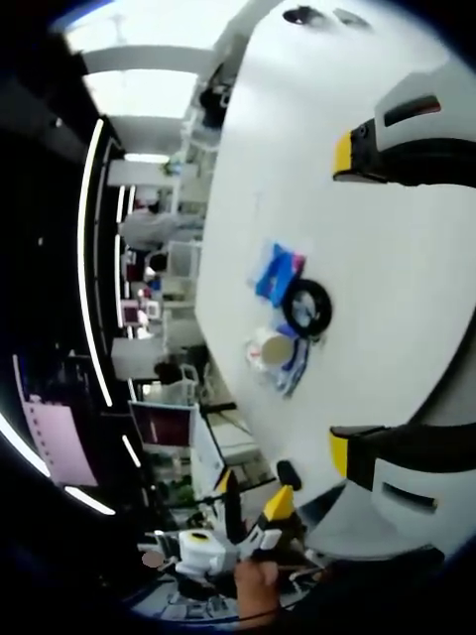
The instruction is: Arrange the tabletop items into an orderly group along one side of the table until the central work area is clear of visible clutter.
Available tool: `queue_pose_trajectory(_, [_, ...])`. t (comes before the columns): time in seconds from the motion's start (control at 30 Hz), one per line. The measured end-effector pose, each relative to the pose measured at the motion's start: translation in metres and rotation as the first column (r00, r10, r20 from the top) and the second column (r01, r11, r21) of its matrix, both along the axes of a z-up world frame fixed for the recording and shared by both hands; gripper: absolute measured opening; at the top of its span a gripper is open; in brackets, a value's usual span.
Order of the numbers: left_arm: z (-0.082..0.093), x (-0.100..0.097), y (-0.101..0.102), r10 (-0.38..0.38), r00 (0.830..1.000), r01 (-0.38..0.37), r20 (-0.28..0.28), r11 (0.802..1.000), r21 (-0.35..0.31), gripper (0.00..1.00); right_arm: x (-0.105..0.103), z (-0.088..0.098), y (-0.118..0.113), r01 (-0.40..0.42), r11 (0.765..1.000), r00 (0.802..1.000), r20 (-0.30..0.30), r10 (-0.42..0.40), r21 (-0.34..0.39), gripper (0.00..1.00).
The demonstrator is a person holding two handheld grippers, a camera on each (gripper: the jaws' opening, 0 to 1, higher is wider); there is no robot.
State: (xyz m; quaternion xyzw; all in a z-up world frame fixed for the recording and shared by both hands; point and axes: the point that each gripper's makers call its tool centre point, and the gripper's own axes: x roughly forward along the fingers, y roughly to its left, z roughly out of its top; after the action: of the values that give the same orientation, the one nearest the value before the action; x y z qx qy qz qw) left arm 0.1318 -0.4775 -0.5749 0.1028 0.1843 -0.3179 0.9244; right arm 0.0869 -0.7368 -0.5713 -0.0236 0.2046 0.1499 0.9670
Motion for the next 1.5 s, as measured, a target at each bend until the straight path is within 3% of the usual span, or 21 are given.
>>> queue_pose_trajectory(0.5, [0.003,0.001,-0.003,0.005,1.000,-0.005,-0.006,0.999,-0.042,0.98,0.001,0.001,0.001,-0.008,1.000,1.000,0.001,0.008,-0.009,1.00])
queue_pose_trajectory(0.9, [-0.003,-0.002,-0.008,-0.005,1.000,0.003,-0.031,0.998,-0.056,0.98,0.000,-0.005,0.004,-0.024,1.000,0.999,-0.031,0.024,-0.013,0.99])
queue_pose_trajectory(1.5, [-0.007,-0.007,-0.017,-0.016,0.998,0.013,-0.057,0.998,-0.055,0.97,0.020,-0.003,0.016,-0.071,0.997,0.996,-0.051,0.070,-0.005,0.97])
